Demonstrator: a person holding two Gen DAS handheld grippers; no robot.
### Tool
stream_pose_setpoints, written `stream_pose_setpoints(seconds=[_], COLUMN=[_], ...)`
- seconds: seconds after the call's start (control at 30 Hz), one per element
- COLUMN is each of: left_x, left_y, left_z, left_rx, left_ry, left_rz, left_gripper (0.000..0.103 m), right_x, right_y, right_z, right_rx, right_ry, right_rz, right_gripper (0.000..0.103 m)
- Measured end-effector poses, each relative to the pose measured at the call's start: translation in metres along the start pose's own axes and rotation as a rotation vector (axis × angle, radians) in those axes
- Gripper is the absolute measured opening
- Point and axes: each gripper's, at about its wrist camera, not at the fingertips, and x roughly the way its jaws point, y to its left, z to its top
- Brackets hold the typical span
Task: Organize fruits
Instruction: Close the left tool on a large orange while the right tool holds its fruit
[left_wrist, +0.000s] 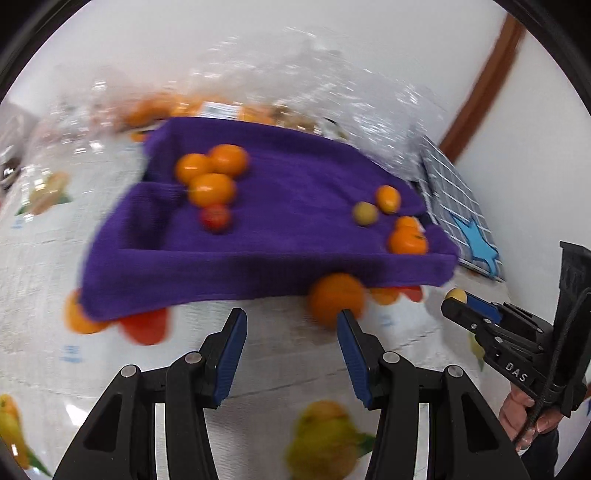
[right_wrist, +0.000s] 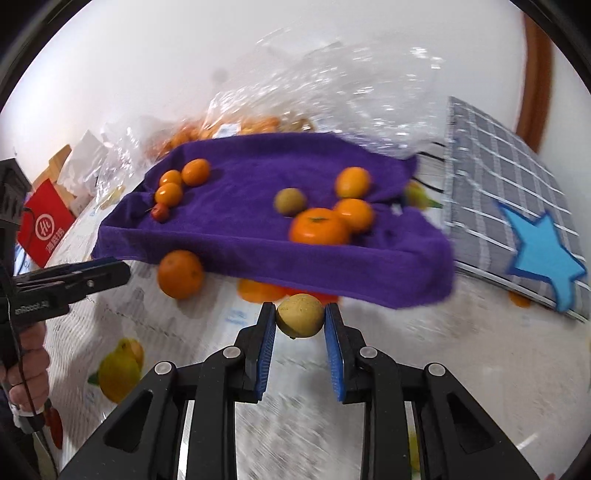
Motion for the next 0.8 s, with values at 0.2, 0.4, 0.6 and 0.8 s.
stream_pose_setpoints(seconds=[0.2,0.4,0.6,0.8], left_x=[0.021,0.039,0.012,-0.025], left_y=[-0.03,-0.038,-0.03,0.011], left_z=[0.003,0.003,0.005,0.026], left_rx=[0.027,-0.006,-0.018,-0.116], left_ry=[0.018,0.025,-0.016,-0.057], left_rz=[0.001,0.062,0.056,0.107], left_gripper=[0.052,0.04,0.04,0.04], right_x=[-0.024,-0.036,-0.045,-0.04], right_y=[-0.031,-0.05,-0.053,-0.045], right_z=[-0.01,-0.013,-0.001,0.026], right_rx=[0.035,0.072,0.064,0.052], right_ry=[-0.021,-0.033,-0.065,-0.105], right_rz=[-0.047,-0.06,-0.064,-0.057], right_gripper=[0.027,0.027,0.027,0.027])
